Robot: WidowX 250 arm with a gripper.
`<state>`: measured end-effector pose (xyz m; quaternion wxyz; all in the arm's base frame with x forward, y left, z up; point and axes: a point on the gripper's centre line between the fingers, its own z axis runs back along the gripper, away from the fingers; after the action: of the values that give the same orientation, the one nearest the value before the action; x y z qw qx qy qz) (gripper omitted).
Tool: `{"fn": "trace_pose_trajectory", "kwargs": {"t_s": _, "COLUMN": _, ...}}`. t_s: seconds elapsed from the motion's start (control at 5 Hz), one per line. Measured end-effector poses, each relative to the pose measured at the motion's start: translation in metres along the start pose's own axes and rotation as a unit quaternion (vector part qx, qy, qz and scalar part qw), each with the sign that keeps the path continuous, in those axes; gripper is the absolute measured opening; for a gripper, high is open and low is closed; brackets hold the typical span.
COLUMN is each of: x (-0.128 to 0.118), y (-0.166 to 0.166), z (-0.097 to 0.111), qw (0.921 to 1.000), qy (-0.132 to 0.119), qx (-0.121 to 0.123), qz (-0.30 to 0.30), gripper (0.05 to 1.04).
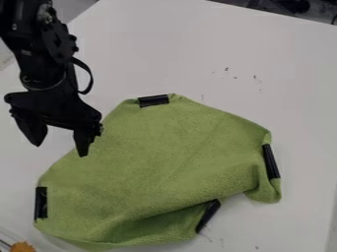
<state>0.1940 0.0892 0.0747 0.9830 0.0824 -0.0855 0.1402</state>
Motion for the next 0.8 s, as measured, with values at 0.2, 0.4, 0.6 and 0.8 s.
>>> {"fn": "trace_pose_trajectory", "kwargs": {"t_s": 0.2, "x": -0.005, "y": -0.002, "z": -0.003, "qw": 0.9999, "qy": 0.012, "qx": -0.001, "qz": 0.003, "gripper": 1.001}}
{"fn": "trace_pose_trajectory", "kwargs": {"t_s": 0.4, "x": -0.018, "y": -0.027, "z": 0.015, "qw": 0.9998, "qy": -0.008, "qx": -0.011, "qz": -0.014, "gripper": 1.001}}
{"fn": "trace_pose_trajectory", "kwargs": {"t_s": 0.6, "x": -0.031, "y": -0.053, "z": 0.032, "qw": 0.9992, "qy": -0.026, "qx": -0.017, "qz": -0.027, "gripper": 1.001}}
{"fn": "trace_pose_trajectory", "kwargs": {"t_s": 0.8, "x": -0.045, "y": -0.078, "z": 0.044, "qw": 0.9982, "qy": -0.039, "qx": -0.024, "qz": -0.039, "gripper": 1.001}}
